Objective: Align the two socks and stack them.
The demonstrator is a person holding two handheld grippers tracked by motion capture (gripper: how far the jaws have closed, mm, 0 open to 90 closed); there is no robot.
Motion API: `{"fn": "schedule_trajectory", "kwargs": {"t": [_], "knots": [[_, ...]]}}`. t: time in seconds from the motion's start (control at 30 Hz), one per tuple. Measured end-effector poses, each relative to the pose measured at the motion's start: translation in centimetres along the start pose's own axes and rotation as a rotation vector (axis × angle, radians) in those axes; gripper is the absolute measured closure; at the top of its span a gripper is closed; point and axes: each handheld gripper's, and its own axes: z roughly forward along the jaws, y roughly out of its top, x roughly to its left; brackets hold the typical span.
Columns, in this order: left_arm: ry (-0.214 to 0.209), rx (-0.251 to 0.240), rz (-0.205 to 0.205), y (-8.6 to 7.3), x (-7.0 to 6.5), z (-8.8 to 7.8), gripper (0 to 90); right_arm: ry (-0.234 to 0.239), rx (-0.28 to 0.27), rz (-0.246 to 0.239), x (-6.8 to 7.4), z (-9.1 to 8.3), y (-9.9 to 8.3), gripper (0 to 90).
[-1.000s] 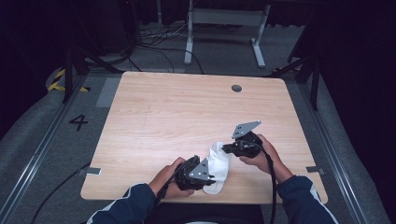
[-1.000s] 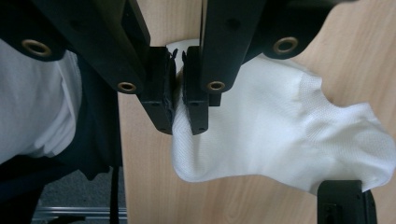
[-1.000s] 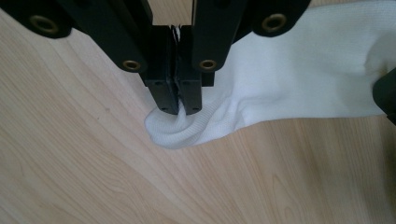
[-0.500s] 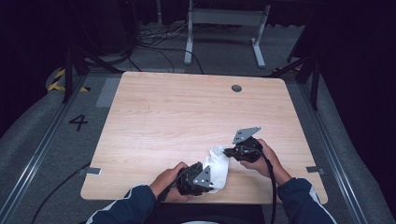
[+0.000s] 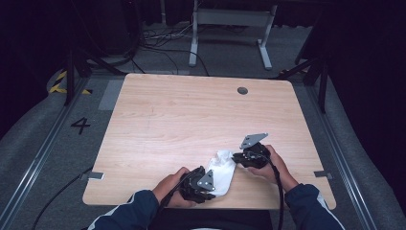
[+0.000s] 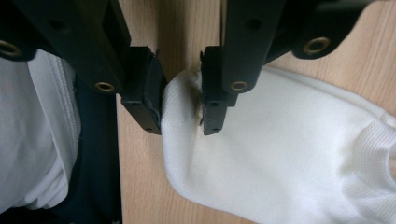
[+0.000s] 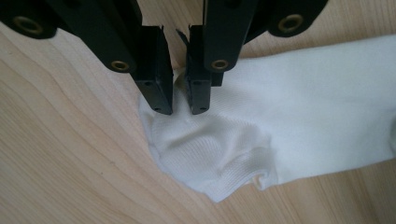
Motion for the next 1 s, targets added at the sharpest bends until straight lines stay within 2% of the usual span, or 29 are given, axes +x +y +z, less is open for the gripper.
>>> {"fn": "schedule_trajectory", "kwargs": {"t": [0.07, 0.1, 0.13, 0.17, 0.2, 0.23, 0.3, 0.4, 0.43, 0.53, 0.67, 0.77, 0.83, 0.87, 0.97, 1.0], "knots": [[0.013, -0.008, -0.005, -0.1, 0.0, -0.3, 59.7, -0.004, 0.0, -0.003, 0.0, 0.1, 0.0, 78.9], [0.026, -0.011, -0.01, -0.1, 0.0, -0.7, 59.7, -0.006, 0.003, -0.006, 0.1, 0.1, -0.1, 76.7], [0.027, -0.021, -0.018, -0.2, 0.0, -1.2, 54.9, -0.003, -0.006, -0.01, 0.0, -0.1, 0.0, 75.4], [0.029, -0.037, -0.025, -0.3, 0.1, -1.7, 51.3, -0.002, -0.019, -0.003, 0.0, -0.3, 0.0, 72.1], [0.046, -0.055, -0.042, -0.5, 0.1, -2.7, 47.0, -0.003, -0.056, 0.001, -0.1, -0.8, 0.2, 65.9], [0.046, -0.055, -0.042, -0.5, 0.1, -2.7, 45.8, -0.003, -0.056, 0.001, -0.1, -0.8, 0.2, 65.9], [0.066, -0.105, -0.071, -0.7, 0.3, -3.9, 45.8, -0.016, -0.075, -0.002, 0.0, -1.3, 0.4, 60.5], [0.098, -0.141, -0.101, -0.6, 0.7, -4.3, 45.9, -0.027, -0.098, 0.0, 0.0, -1.4, 0.8, 56.7], [0.099, -0.144, -0.108, -0.5, 0.9, -4.1, 46.8, -0.037, -0.095, 0.001, 0.0, -1.3, 1.0, 55.8], [0.092, -0.133, -0.086, 0.2, 0.8, -3.0, 49.2, -0.034, -0.097, -0.011, -0.3, -0.7, 1.5, 51.3], [0.065, -0.076, -0.052, 0.9, 0.9, -0.8, 53.2, -0.004, -0.112, -0.011, -0.8, 0.3, 2.3, 48.6], [0.052, -0.039, -0.05, 0.8, 1.1, 0.3, 54.1, 0.01, -0.097, -0.011, -1.2, 1.3, 2.7, 47.7], [0.041, -0.033, -0.056, 0.5, 1.4, 0.7, 54.6, 0.025, -0.084, -0.006, -1.5, 2.1, 2.9, 47.6], [0.037, -0.035, -0.072, 0.4, 1.4, 0.7, 55.0, 0.029, -0.068, -0.001, -1.6, 2.5, 2.9, 48.9], [0.025, -0.037, -0.082, 0.3, 1.5, 0.8, 55.4, 0.04, -0.046, -0.006, -1.8, 3.2, 2.9, 50.6], [0.017, -0.036, -0.086, 0.2, 1.6, 0.8, 55.6, 0.067, -0.036, 0.005, -1.9, 3.5, 2.7, 63.5]]}}
